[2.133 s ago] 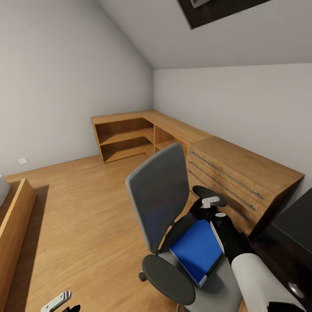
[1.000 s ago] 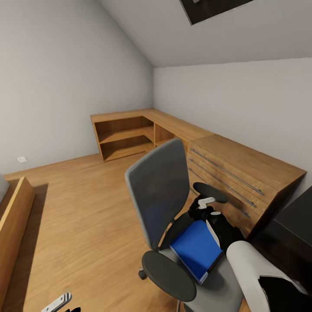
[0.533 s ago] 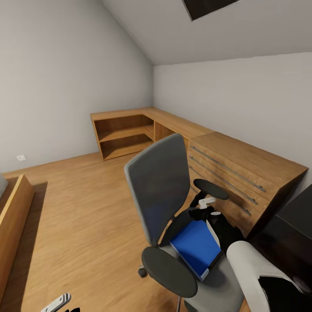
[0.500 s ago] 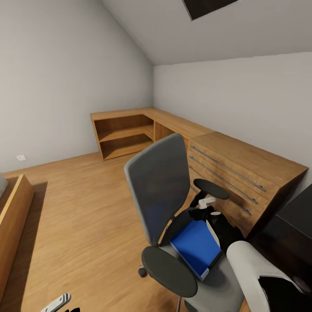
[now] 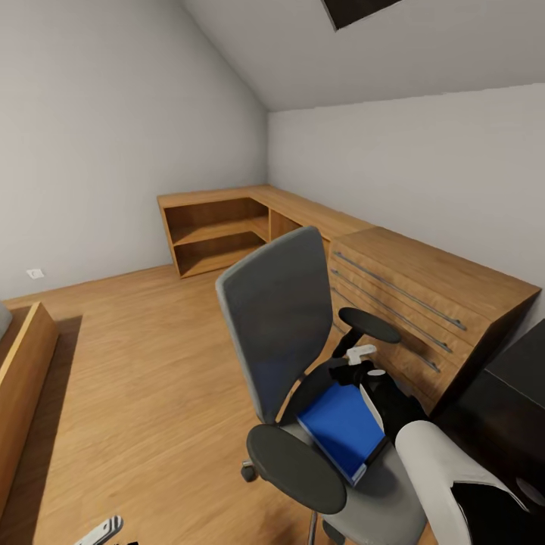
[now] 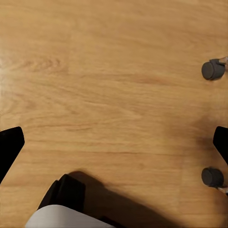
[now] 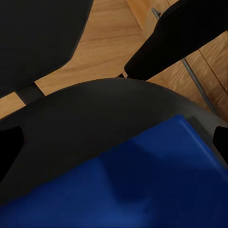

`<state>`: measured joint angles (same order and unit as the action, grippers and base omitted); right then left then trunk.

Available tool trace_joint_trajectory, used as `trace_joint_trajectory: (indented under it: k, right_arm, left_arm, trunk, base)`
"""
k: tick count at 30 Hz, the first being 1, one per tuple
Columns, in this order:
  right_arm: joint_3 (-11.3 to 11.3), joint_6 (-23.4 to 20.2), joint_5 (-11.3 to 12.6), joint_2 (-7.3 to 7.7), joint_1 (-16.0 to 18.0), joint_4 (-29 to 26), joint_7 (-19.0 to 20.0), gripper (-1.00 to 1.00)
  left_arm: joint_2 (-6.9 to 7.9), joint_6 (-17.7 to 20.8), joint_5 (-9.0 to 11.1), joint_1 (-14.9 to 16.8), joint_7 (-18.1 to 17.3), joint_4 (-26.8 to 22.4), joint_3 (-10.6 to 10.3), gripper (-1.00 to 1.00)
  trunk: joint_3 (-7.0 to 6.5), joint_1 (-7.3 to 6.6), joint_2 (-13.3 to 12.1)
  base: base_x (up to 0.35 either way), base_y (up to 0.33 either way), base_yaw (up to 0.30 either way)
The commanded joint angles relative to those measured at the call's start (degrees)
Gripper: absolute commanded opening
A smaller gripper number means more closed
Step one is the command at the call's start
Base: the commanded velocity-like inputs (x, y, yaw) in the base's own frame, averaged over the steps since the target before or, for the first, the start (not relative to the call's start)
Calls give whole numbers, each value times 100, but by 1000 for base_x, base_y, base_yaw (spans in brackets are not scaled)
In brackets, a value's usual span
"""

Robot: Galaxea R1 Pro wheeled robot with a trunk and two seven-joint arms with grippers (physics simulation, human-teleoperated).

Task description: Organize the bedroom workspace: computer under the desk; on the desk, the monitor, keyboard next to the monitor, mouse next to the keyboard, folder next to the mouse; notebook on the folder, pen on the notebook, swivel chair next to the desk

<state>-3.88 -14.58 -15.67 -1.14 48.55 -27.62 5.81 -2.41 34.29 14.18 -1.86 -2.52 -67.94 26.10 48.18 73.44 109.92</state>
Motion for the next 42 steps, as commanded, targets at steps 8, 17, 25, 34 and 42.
trace_joint_trajectory:
  k: [8, 17, 25, 34, 42]
  right_arm:
    - [-38, -28, -59, -2, 1, -8, -234, 100]
    - [-35, -35, -59, -4, -1, -7, -288, 100]
    - [-21, -36, -59, -15, -1, -7, -290, 100]
    - [-17, -36, -59, -25, 0, -7, -290, 100]
    - [-10, -36, -59, -26, -2, -7, -291, 100]
  left_arm:
    - [11, 26, 6, 1, -47, 8, 301, 100]
    - [14, 27, -2, 1, -57, 9, 421, 100]
    - [70, 27, -3, 1, -59, 7, 438, 100]
    - [82, 56, -3, 1, -64, -5, 440, 100]
    - [106, 54, -3, 1, -64, -16, 440, 100]
  trunk:
    - [4, 0, 2]
    - [4, 0, 2]
    - [4, 0, 2]
    - [94, 110, 203]
    - [202, 241, 443]
  base:
    - [0, 0, 0]
    - [0, 0, 0]
    - [0, 0, 0]
    - [0, 0, 0]
    - [0, 0, 0]
